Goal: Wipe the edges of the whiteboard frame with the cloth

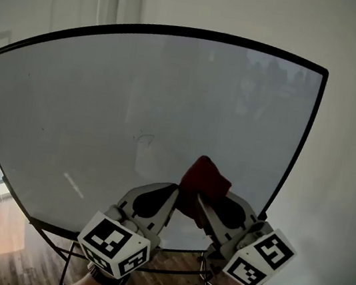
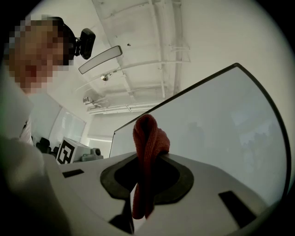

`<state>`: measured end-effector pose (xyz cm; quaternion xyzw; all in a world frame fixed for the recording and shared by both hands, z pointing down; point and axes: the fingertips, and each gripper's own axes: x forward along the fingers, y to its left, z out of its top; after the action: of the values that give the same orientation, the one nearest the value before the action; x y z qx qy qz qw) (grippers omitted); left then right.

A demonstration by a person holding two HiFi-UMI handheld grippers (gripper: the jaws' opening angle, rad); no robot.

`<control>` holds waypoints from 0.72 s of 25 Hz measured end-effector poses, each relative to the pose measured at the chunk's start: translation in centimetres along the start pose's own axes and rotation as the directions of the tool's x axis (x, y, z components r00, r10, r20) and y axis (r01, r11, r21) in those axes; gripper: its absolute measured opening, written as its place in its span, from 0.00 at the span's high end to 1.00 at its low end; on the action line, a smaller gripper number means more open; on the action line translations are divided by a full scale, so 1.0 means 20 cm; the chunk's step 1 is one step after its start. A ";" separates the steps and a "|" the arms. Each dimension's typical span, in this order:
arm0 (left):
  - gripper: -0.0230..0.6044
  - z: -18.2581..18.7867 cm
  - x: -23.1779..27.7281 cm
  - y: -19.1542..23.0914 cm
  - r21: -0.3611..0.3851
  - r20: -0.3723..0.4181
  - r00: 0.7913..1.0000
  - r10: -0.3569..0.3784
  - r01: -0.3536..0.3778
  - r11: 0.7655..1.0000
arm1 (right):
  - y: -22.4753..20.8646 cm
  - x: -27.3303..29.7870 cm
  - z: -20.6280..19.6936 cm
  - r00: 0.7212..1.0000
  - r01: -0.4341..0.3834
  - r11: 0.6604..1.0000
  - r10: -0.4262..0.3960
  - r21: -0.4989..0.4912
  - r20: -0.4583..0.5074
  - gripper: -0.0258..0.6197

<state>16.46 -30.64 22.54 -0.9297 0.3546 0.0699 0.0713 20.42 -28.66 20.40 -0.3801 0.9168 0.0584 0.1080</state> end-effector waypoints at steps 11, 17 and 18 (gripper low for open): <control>0.95 0.25 0.35 0.09 0.038 0.075 0.992 -0.105 0.102 0.994 | -0.25 0.14 0.31 0.993 0.100 0.981 -0.088 -0.169 0.074 0.87; 0.95 0.41 0.47 0.04 0.045 0.114 0.976 -0.188 0.184 0.982 | -0.40 0.13 0.60 0.974 0.211 0.938 -0.178 -0.276 0.141 0.87; 0.95 0.41 0.46 0.04 0.051 0.119 0.973 -0.200 0.195 0.980 | -0.43 0.12 0.63 0.966 0.242 0.924 -0.202 -0.297 0.161 0.87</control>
<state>22.19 -35.69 12.76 -0.9526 0.2567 0.1132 0.1180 26.81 -33.85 7.34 -0.4893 0.8380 0.2149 0.1102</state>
